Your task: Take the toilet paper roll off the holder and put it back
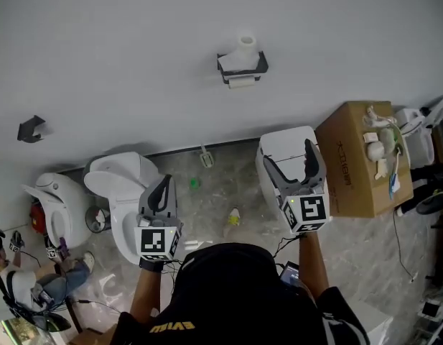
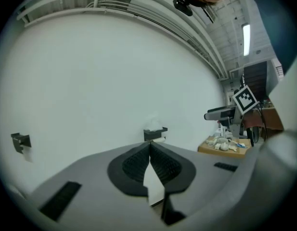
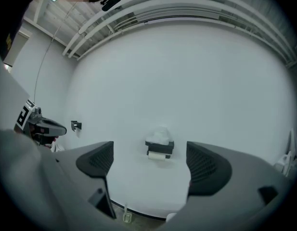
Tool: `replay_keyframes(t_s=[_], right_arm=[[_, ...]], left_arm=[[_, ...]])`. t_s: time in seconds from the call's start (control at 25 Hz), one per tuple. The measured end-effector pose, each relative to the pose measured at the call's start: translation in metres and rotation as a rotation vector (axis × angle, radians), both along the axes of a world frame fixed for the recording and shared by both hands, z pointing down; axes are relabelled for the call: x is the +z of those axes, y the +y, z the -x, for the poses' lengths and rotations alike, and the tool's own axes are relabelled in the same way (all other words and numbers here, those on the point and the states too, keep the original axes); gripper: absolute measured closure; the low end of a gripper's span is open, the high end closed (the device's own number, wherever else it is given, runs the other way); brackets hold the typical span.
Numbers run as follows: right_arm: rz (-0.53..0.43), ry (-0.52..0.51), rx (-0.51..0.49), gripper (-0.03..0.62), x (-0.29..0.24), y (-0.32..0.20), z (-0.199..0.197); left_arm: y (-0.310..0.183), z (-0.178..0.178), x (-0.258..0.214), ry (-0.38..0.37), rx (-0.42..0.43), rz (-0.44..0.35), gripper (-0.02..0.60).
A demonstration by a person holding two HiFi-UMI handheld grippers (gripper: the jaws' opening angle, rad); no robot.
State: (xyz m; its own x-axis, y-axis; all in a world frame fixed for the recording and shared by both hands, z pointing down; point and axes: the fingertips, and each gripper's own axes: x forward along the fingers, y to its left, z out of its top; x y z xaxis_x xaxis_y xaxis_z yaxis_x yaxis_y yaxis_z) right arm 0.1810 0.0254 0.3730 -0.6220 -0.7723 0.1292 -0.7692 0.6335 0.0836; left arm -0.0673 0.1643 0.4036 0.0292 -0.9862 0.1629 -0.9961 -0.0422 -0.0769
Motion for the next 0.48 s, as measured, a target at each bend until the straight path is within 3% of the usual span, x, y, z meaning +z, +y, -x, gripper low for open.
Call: replay_keyframes(t_s=[0.48], right_arm=[[0.061,-0.047,-0.044,0.129,0.023,-0.103,0.014]], left_arm=[[-0.105,-0.016,-0.006,-0.010,-0.005,0.028,0.569]])
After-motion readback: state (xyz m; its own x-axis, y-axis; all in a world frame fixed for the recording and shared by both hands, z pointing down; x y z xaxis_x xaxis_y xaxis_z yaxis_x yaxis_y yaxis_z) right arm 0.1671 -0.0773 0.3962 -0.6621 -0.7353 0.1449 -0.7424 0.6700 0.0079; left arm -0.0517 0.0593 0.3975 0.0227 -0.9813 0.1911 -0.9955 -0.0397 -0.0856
